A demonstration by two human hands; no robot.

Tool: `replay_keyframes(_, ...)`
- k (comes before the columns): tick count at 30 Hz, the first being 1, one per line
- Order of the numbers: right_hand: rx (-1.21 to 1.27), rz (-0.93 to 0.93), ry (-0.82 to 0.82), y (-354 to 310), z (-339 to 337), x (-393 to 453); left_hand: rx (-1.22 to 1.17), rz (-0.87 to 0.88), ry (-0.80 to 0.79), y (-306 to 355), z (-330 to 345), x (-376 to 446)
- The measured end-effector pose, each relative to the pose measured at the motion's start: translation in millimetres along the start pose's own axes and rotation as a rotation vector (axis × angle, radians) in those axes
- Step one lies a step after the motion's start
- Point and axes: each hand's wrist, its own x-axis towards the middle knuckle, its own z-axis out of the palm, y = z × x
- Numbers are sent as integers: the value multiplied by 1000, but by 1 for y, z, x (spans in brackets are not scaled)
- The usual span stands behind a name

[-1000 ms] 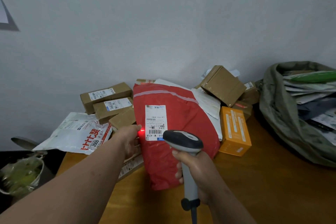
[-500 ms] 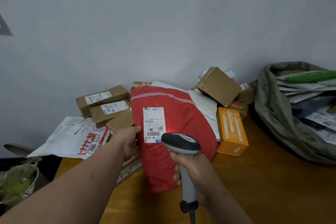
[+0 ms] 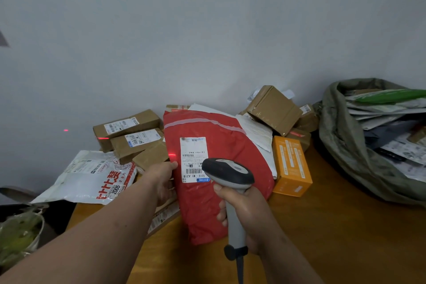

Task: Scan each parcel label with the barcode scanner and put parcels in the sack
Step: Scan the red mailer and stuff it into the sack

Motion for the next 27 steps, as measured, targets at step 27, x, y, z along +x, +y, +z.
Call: replay_keyframes(27,-40,16,6,-2,-1,3,11,9,8,3,-2,-10)
